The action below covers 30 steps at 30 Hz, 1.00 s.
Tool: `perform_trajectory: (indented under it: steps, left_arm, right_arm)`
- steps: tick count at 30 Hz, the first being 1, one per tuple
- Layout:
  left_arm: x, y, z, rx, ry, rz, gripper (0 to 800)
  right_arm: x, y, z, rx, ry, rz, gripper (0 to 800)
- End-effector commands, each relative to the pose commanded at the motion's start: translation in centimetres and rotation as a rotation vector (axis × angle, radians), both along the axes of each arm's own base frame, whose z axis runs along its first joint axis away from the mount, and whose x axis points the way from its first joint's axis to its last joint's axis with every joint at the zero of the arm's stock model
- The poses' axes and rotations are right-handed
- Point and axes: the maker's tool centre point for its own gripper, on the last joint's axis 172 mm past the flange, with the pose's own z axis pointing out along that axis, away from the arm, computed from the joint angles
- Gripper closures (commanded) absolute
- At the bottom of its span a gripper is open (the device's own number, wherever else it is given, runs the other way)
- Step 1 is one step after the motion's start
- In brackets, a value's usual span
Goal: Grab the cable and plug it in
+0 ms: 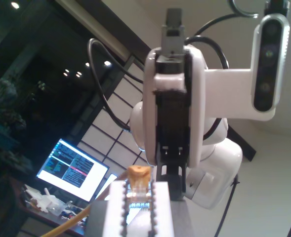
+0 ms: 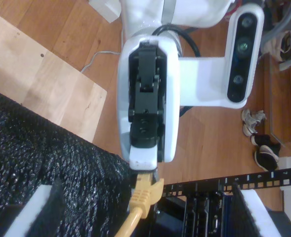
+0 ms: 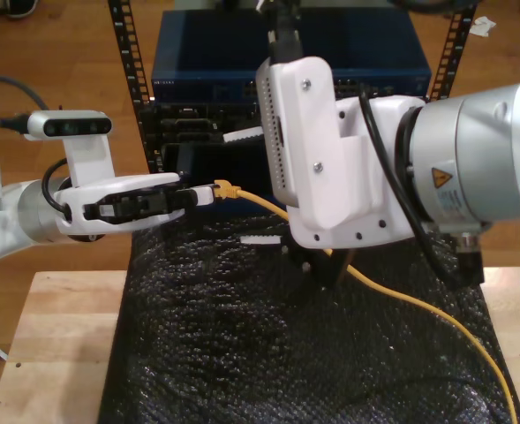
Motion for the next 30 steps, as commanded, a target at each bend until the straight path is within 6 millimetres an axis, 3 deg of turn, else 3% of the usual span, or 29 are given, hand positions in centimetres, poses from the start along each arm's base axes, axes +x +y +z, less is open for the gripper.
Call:
perform_trajectory:
  steps: [6,11,20,30]
  left_arm:
    - [-0.30,0.06,0.24,-0.009,0.005,-0.013,772]
    - [-0.38,0.10,0.33,-0.010,0.009,-0.019,772]
    - [-0.43,0.11,0.34,-0.005,0.024,-0.028,772]
    - [-0.56,0.07,0.10,0.006,0.075,-0.048,774]
  right_arm:
    - [0.45,-0.18,-0.16,0.006,-0.011,-0.016,32]
    - [0.83,-0.28,-0.11,0.015,-0.015,-0.032,198]
    - [0.79,-0.29,-0.13,0.019,-0.011,-0.034,350]
    - [0.64,-0.21,-0.54,0.014,-0.005,-0.030,354]
